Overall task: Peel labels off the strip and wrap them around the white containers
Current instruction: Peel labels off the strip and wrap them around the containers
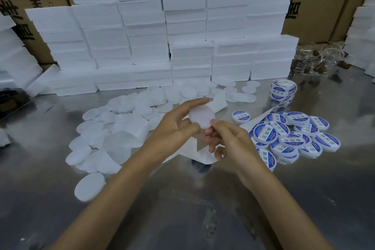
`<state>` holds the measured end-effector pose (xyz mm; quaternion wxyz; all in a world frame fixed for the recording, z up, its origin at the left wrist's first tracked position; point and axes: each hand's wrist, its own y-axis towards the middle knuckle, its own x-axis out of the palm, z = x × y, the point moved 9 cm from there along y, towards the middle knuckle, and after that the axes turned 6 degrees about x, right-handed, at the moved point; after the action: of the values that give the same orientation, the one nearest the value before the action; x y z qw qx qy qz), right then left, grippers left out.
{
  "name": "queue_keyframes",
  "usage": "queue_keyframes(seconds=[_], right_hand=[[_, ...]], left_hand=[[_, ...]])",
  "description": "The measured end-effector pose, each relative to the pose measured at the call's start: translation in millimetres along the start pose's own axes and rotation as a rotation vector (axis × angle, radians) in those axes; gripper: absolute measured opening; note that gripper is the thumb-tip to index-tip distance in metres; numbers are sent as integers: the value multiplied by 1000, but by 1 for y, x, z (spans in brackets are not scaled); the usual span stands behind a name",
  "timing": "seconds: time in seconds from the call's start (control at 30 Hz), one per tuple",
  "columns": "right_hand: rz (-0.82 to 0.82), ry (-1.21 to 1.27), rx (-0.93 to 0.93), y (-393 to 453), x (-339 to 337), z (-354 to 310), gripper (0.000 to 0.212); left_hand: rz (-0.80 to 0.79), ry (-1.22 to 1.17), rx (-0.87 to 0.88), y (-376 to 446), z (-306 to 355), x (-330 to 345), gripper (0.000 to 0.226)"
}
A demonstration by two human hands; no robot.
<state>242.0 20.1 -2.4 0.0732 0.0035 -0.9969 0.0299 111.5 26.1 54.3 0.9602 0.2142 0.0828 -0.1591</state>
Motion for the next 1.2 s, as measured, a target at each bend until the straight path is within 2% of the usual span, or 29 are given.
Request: queue_keyframes(seconds=[0.13, 0.23, 0.33, 0.4, 0.57, 0.67, 0.8, 0.83, 0.9, 0.97, 1.03, 1.1, 1.2], right_hand=[[25, -252, -129, -3, 1, -10, 30], [-38, -458, -167, -5, 4, -10, 16], [-158, -980, -107, -6, 8, 16, 49], [-165, -1176, -166, -6, 13, 22, 47], [-21, -964, -140, 3, 5, 16, 9], [-24, -779, -94, 4, 3, 17, 14], [-50, -661, -72, 2, 6, 19, 17], [-64, -703, -62, 1, 5, 22, 27], [-84, -964, -80, -1, 7, 27, 44], [-46, -1098, -182, -2, 13, 22, 24], [29, -957, -239, -1, 11, 12, 3], [57, -713, -185, 1, 4, 10, 6], [-20, -432, -110, 2, 6, 9, 6]], left_hand=[[173, -162, -92, -6, -17, -8, 35], [267, -203, -94, -9, -24, -22, 31], [304, -162, -67, -13, -27, -37, 28], [301, -77, -63, -15, -29, -42, 28], [225, -5, 15, -14, -26, -36, 29], [184, 146, 54, -15, -23, -29, 29], [185, 224, 34, -17, -29, -27, 28], [187, 228, 22, -16, -31, -27, 27], [190, 216, 3, -17, -35, -26, 27], [202, 203, -4, -17, -36, -27, 27], [227, 180, 3, -16, -37, -31, 27], [237, 143, 1, -15, -37, -34, 27], [221, -40, -79, -14, -45, -30, 26]])
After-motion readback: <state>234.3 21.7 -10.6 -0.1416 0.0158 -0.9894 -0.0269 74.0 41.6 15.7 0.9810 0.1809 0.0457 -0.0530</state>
